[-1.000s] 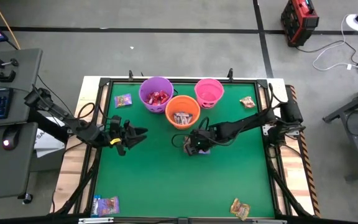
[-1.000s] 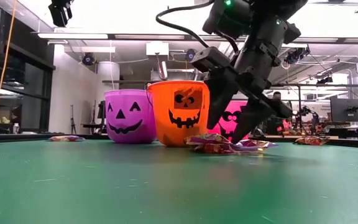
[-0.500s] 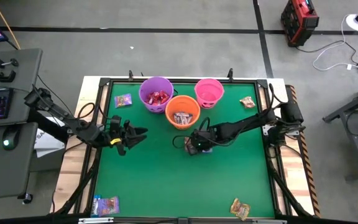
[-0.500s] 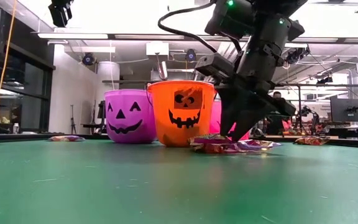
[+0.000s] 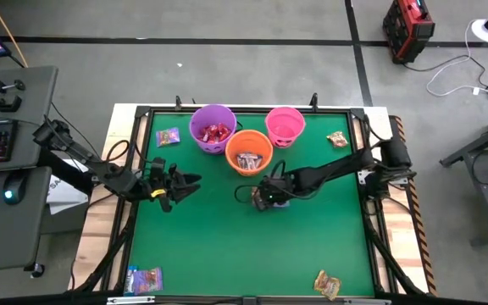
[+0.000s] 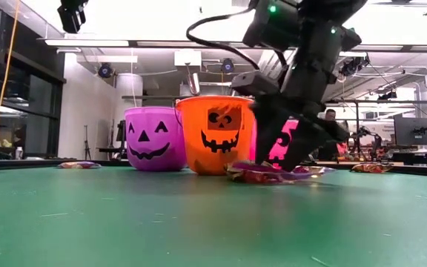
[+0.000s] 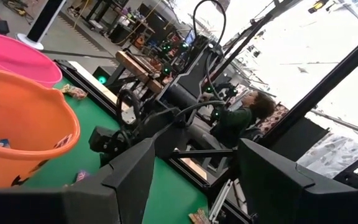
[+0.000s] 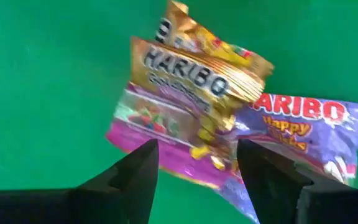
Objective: Sort candy by brand, put in halloween buckets
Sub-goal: Put the gold gummy candy into the pink bucket
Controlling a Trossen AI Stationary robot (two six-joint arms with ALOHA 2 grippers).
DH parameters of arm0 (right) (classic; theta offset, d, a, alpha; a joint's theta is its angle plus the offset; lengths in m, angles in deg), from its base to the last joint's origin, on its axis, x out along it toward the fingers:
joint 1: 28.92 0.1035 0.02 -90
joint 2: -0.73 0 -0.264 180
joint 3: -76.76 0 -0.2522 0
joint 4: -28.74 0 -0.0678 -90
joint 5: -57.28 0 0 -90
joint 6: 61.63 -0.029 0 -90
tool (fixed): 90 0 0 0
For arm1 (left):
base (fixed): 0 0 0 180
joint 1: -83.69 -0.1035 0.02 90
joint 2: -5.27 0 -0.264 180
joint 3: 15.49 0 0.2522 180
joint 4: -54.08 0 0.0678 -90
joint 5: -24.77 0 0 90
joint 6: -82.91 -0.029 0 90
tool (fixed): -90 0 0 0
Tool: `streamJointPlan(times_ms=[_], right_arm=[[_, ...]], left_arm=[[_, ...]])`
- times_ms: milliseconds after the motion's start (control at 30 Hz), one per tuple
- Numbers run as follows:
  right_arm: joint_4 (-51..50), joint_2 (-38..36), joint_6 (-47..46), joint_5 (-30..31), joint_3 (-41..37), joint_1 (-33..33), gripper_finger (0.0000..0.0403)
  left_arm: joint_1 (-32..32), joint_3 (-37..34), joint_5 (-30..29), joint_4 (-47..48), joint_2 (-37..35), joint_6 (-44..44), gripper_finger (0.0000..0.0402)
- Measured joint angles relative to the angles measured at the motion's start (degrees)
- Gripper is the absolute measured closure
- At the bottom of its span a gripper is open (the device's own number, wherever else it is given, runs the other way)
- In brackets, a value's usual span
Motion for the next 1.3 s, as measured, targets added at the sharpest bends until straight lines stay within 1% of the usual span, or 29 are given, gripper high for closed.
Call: streamJointPlan(times_ms=[167,267,333,467,500,567,633,800,933,1100,1200,1300], right_arm=[[5.06,2.88,-0.56,0.31,0.11,0.00,0.0192],[5.01,2.95,-1.11,1.08,0.12,0.36,0.0212],[3.64,2.34,-1.11,1.47,0.08,0.69,0.0249],[0.63,-0.55,0.67,2.76,-0.02,1.78,0.0374],[0.27,-1.65,1.79,2.80,-0.02,2.14,0.0386],[-1.75,-3.99,2.18,2.76,0.00,2.78,0.0386],[-3.85,-6.95,3.74,2.59,-0.02,3.50,0.0395],[-5.85,-16.21,6.09,3.24,-0.02,4.85,0.0401],[-7.59,-23.88,6.53,7.89,-0.02,5.53,0.0402],[-7.30,-31.00,8.60,12.70,-0.02,5.04,0.0402],[-6.13,-33.76,9.41,15.14,-0.02,4.50,0.0403],[-4.88,-35.46,11.41,16.26,-0.02,3.88,0.0403]], left_arm=[[-0.02,0.00,-0.05,0.48,0.00,0.55,0.0181],[0.00,0.00,-0.07,0.52,0.00,0.67,0.0181],[0.00,0.00,-0.09,0.74,0.00,0.91,0.0181],[-0.01,0.00,-0.11,1.25,0.00,0.92,0.0181],[0.00,0.00,-0.15,1.37,0.00,0.92,0.0181],[0.00,0.00,-0.15,1.51,0.00,0.92,0.0181],[-0.01,0.00,-0.15,1.77,0.00,0.92,0.0181],[-0.02,0.00,-0.25,2.11,0.00,0.92,0.0181],[-0.01,0.00,-0.64,2.08,0.00,1.11,0.0181],[-0.02,-0.02,-1.00,1.88,0.00,2.88,0.0181],[-0.04,-0.02,-2.69,0.11,0.00,4.07,0.0181],[-1.22,-0.02,-3.46,-4.02,0.00,3.12,0.0181]])
